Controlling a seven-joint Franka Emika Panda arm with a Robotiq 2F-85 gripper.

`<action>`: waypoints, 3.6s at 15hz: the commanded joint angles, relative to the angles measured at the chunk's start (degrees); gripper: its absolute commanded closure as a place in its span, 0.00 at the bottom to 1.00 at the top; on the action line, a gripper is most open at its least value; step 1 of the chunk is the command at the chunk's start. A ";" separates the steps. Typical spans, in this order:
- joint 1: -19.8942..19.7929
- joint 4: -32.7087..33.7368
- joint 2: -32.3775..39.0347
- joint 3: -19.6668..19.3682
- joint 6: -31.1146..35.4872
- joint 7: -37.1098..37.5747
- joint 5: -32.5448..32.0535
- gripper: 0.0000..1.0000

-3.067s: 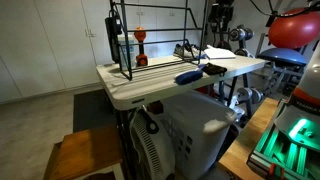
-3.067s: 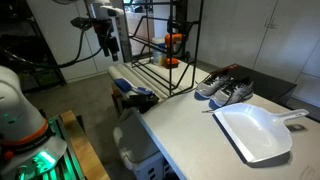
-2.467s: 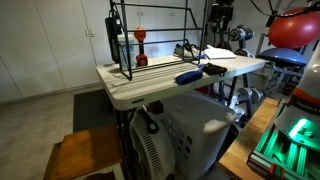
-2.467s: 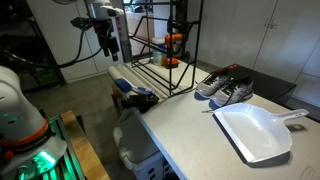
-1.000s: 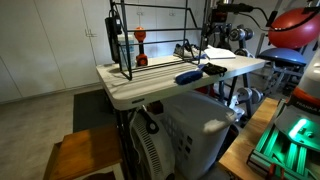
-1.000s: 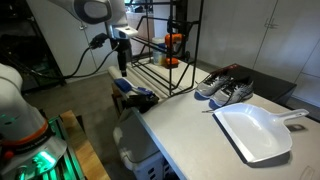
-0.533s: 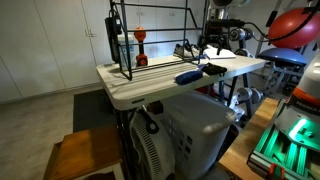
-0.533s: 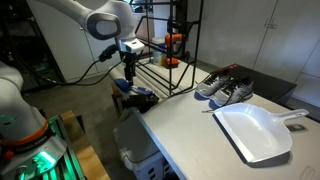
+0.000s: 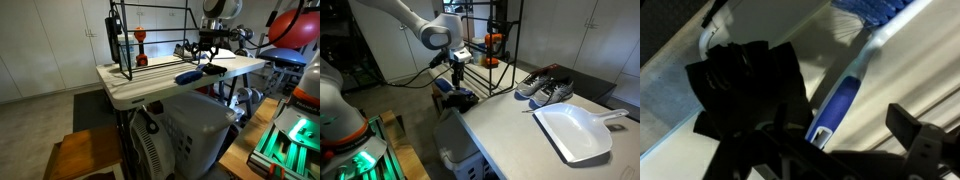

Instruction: Put the brush upright

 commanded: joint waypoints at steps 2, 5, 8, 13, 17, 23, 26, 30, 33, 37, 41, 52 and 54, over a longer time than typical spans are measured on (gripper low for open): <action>1.74 3.76 6.50 -0.59 1.81 3.60 1.97 0.00; 2.44 5.17 8.62 -0.94 0.87 6.03 0.97 0.00; 2.90 5.89 9.47 -1.44 0.14 7.85 0.29 0.29; 3.47 4.98 7.84 -2.00 -1.58 8.96 -0.50 0.62; 3.75 4.68 7.37 -2.05 -3.23 10.18 -2.40 0.92; 3.64 0.67 2.40 -1.75 3.94 7.60 3.48 0.92; 3.64 -2.83 -2.21 -1.71 10.00 4.47 11.78 0.92; 6.12 -10.26 -10.00 -1.94 19.53 -5.67 27.27 0.92; 11.37 -15.30 -15.38 -3.87 27.09 -16.57 40.78 0.92; 22.16 -18.41 -22.31 -11.19 34.90 -33.47 59.35 0.92; 29.90 -16.23 -23.65 -19.39 36.56 -52.00 70.80 0.92; 32.81 -15.09 -22.95 -24.39 35.01 -65.13 76.29 0.92; 34.55 -14.18 -23.79 -25.84 35.07 -69.98 80.18 0.92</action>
